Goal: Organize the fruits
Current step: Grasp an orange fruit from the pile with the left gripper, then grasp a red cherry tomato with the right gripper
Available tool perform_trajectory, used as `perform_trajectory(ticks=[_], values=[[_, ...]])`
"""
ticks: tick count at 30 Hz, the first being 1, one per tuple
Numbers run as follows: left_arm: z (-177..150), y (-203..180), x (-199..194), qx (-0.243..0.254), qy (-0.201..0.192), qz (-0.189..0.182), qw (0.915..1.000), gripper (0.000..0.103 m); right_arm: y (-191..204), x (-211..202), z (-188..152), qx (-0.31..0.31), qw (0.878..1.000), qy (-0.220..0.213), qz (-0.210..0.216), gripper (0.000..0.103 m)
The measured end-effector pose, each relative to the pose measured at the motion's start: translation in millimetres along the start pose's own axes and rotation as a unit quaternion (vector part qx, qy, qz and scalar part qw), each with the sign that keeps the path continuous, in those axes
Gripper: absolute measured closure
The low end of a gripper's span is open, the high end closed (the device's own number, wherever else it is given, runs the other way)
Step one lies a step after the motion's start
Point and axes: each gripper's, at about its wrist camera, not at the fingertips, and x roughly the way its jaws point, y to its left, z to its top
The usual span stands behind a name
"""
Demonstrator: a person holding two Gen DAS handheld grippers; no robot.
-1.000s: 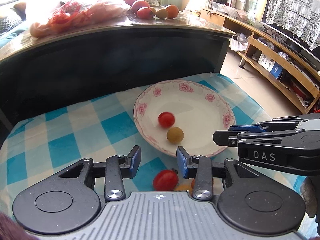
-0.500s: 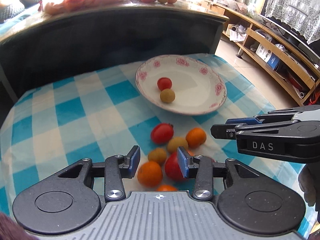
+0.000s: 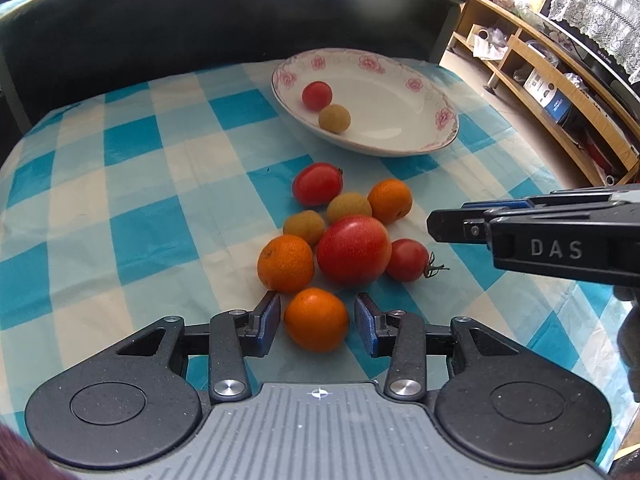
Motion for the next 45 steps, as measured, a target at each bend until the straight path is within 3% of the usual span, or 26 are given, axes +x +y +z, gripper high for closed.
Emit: perform_trajectory(ticks=[16,30,45], values=[[-6.0,-1.0,-5.4,0.016,-0.01,0.009,0.9998,0.06,-4.7,11.0,1.3,-0.003,1.0,0.021,0.014,0.068],[-6.1,3.1,-6.5,0.013,-0.003,-0.005,0.9999,0.06,9.2,27.4,1.0,-0.035,0.996,0.056,0.06,0.068],[-11.9,-4.9,-7.3,0.047,-0.007,0.004,0.9989,0.06,20.3,34.9,-5.7,-0.062,0.995,0.066,0.031,0.071]])
